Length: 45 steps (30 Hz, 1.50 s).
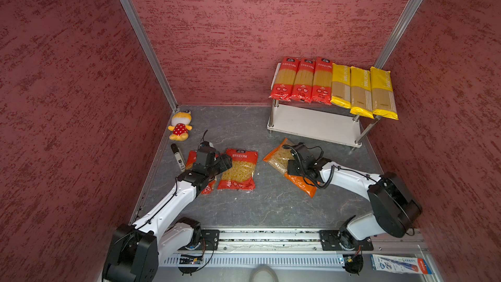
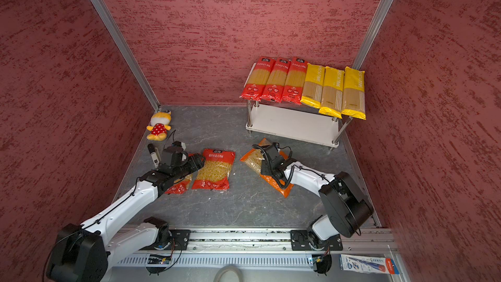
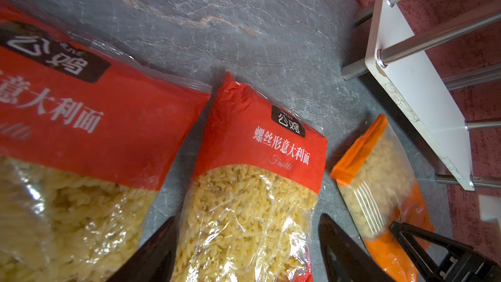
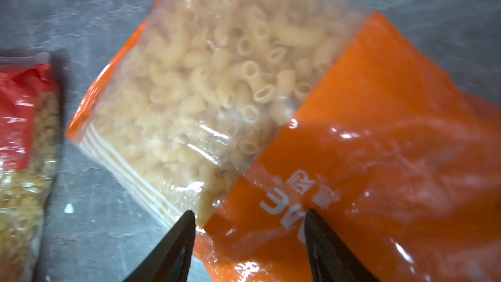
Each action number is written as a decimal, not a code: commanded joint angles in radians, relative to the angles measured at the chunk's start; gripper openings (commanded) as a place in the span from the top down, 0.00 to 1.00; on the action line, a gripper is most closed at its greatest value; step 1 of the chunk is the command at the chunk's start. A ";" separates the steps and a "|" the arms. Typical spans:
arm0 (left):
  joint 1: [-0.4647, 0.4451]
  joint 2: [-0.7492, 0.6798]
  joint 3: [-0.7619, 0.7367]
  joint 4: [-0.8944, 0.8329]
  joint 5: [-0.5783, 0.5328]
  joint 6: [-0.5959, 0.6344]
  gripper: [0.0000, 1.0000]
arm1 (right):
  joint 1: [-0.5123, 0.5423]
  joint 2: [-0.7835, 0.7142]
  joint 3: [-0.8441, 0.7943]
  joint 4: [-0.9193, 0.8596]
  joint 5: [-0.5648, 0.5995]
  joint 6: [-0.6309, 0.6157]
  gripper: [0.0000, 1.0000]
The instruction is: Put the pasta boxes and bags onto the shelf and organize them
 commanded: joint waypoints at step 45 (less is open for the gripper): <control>-0.059 0.291 0.020 0.190 0.059 0.045 0.21 | 0.058 0.075 0.117 0.109 -0.126 0.121 0.33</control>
